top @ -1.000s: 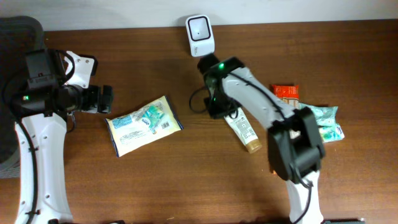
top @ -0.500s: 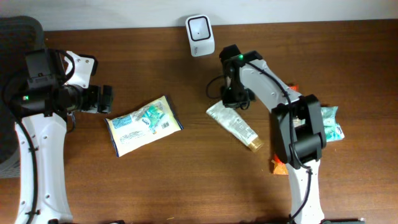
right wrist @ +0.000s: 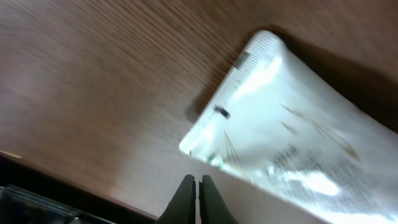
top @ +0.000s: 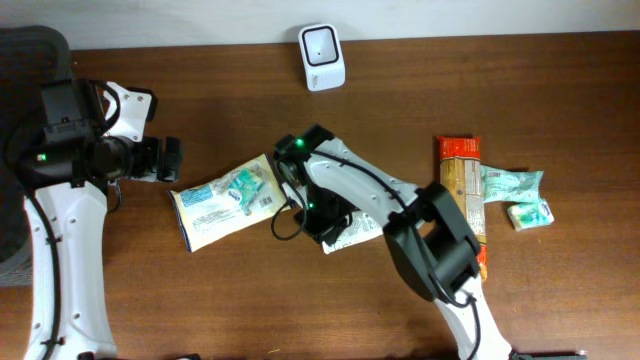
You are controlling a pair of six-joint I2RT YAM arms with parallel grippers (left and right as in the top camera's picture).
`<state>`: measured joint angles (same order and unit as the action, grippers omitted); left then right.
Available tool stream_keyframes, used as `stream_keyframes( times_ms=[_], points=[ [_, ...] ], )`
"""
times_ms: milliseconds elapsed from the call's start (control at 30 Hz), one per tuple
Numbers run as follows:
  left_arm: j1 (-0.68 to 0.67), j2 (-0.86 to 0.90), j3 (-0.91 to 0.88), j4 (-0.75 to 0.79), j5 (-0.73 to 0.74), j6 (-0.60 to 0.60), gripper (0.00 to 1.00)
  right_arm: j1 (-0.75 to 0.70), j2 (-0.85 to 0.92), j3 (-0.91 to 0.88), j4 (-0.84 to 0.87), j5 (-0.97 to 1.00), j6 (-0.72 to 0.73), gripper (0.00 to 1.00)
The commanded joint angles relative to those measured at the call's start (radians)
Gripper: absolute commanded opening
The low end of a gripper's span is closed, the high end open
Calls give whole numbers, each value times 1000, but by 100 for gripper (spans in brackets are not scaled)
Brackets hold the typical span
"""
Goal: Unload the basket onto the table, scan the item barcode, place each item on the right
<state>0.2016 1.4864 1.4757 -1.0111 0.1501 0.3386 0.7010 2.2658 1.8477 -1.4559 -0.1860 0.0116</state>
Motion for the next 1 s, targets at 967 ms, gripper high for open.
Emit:
stream_keyframes(
  times_ms=[967],
  points=[
    [2,-6,9,-1,11,15,99,-303,-379,-784,1236,61,150,6]
  ],
)
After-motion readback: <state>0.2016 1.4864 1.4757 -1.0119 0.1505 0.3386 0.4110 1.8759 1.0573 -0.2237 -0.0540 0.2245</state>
